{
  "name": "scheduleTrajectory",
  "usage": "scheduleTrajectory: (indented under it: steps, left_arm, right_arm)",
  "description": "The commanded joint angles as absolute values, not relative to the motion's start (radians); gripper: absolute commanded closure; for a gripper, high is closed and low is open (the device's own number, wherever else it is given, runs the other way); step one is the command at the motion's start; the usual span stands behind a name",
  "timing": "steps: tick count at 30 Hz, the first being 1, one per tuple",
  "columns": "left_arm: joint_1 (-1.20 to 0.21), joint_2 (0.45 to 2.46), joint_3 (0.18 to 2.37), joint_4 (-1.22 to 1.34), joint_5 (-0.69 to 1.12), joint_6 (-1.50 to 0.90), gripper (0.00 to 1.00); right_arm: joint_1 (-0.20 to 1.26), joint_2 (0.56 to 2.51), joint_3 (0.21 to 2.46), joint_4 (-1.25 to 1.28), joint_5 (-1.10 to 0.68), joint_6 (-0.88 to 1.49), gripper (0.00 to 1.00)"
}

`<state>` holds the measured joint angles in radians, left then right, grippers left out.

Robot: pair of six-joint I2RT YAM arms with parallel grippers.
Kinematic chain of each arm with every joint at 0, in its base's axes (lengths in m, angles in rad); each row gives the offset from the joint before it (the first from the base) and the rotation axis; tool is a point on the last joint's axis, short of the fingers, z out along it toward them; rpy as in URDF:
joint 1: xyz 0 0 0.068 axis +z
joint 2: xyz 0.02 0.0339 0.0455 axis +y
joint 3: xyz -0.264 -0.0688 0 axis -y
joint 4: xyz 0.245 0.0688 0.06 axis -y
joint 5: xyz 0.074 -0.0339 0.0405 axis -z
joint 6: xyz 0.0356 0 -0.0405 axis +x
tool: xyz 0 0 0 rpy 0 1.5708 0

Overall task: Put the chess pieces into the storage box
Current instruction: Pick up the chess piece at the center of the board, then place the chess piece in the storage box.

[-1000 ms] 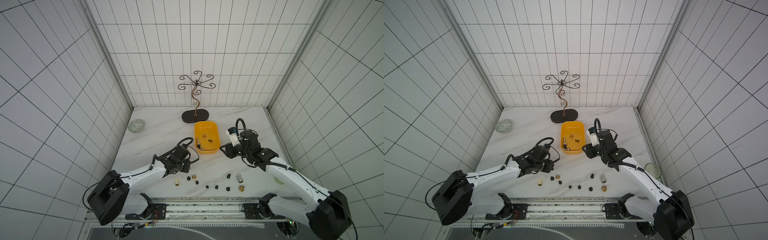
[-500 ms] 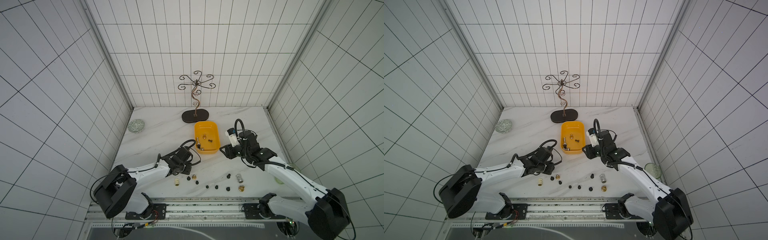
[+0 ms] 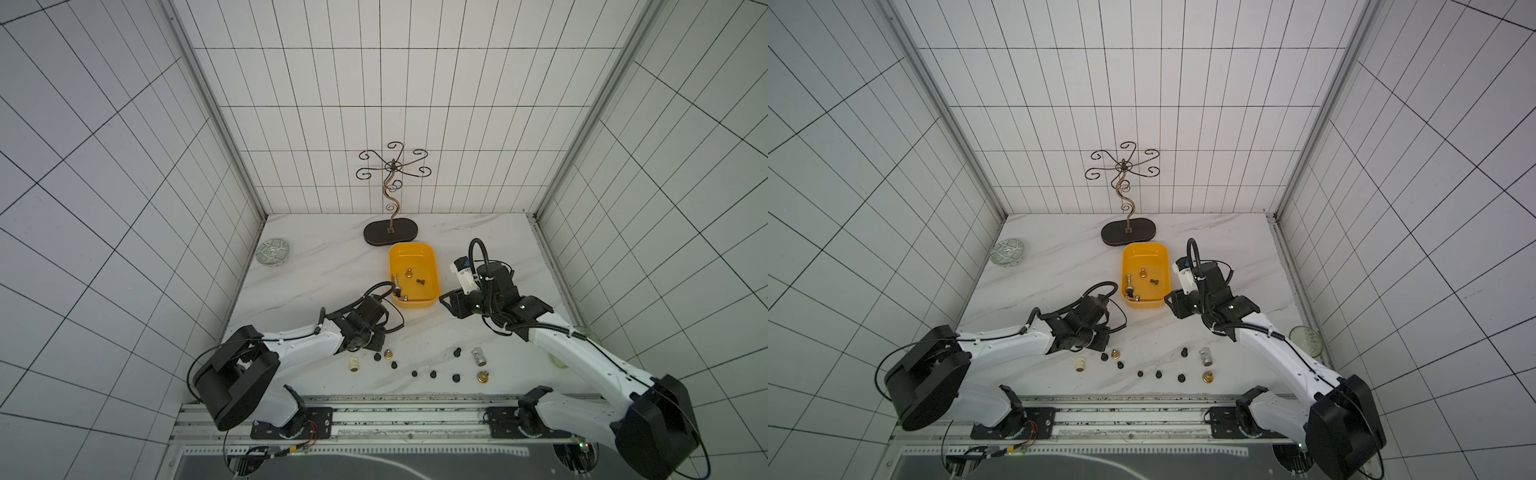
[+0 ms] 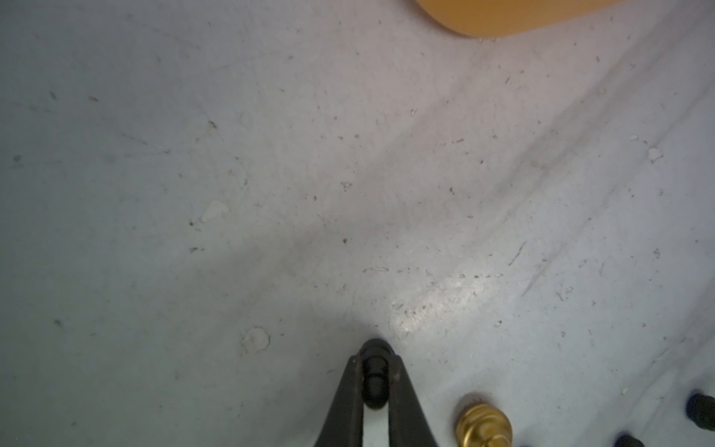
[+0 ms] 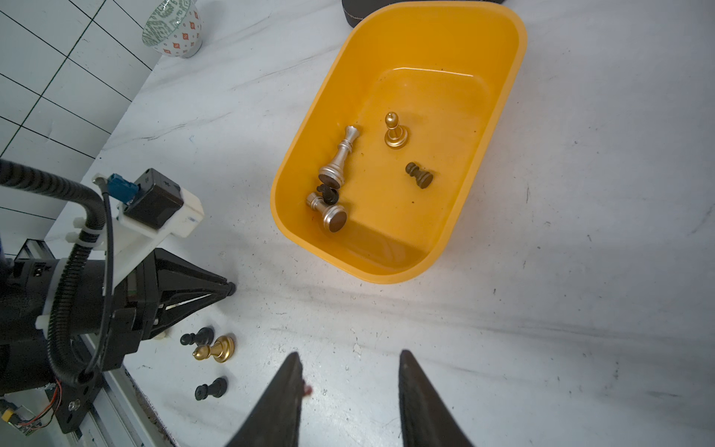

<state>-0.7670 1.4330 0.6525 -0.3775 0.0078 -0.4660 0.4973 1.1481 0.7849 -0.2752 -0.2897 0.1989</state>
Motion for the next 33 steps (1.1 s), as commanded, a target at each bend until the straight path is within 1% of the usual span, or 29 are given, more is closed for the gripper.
scheduleTrajectory:
  steps: [1, 4, 9, 14, 18, 22, 27, 33]
  left_arm:
    - [-0.772, 1.449, 0.673, -0.362, -0.017, -0.467, 0.91]
    - [-0.772, 1.449, 0.678, -0.362, -0.023, -0.461, 0.94]
    - [-0.772, 1.425, 0.714, -0.392, -0.033, -0.439, 0.95]
    - [-0.772, 1.392, 0.804, -0.436, -0.038, -0.406, 0.95]
    - [-0.772, 1.410, 0.902, -0.448, -0.042, -0.369, 0.94]
    - [-0.766, 1.476, 1.018, -0.436, -0.044, -0.333, 0.94]
    - [-0.749, 1.605, 1.161, -0.417, -0.020, -0.282, 0.94]
    - [-0.660, 1.766, 1.259, -0.331, 0.050, -0.284, 0.94]
  right_arm:
    - [0.499, 1.150, 0.727, -0.281, -0.282, 0.202, 0.59]
    - [0.498, 1.154, 0.728, -0.281, -0.281, 0.202, 0.59]
    - [0.498, 1.154, 0.732, -0.281, -0.281, 0.202, 0.60]
    - [0.498, 1.156, 0.739, -0.280, -0.274, 0.199, 0.60]
    - [0.497, 1.158, 0.744, -0.282, -0.273, 0.196, 0.60]
    - [0.498, 1.157, 0.749, -0.286, -0.269, 0.192, 0.60]
    - [0.497, 1.140, 0.742, -0.294, -0.256, 0.196, 0.60]
    - [0.497, 1.109, 0.725, -0.299, -0.242, 0.207, 0.60]
